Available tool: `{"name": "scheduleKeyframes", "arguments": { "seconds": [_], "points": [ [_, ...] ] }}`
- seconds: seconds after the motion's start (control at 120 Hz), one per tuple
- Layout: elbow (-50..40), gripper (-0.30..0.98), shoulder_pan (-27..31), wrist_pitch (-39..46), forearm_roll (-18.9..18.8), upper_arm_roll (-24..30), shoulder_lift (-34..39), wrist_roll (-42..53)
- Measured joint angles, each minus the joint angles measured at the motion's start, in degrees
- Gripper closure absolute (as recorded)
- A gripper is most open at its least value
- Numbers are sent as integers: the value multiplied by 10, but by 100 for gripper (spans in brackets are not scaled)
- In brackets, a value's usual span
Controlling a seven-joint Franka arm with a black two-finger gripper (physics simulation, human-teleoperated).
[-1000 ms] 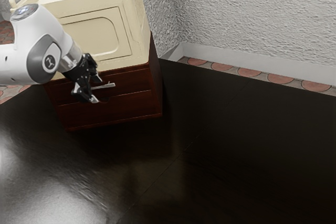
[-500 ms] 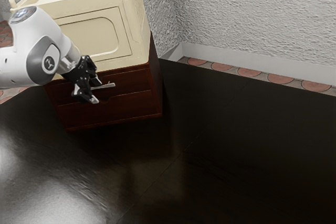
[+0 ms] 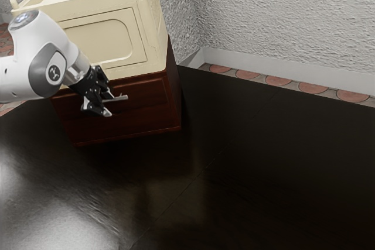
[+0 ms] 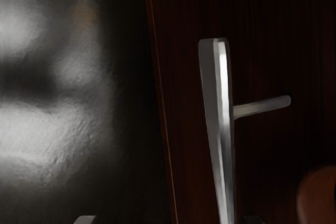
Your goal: Pull the drawer handle with one arm to open the drawer
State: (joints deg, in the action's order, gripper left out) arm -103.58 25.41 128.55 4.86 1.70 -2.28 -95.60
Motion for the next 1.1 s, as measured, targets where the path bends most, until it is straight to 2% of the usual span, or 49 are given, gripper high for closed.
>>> {"name": "scheduleKeyframes", "arguments": {
  "seconds": [0.325, 1.1],
  "points": [
    [-27, 42, -3, 1, 1, 0, 21, 1],
    [-87, 44, -1, 1, 16, 0, 69, -7]
  ]
}}
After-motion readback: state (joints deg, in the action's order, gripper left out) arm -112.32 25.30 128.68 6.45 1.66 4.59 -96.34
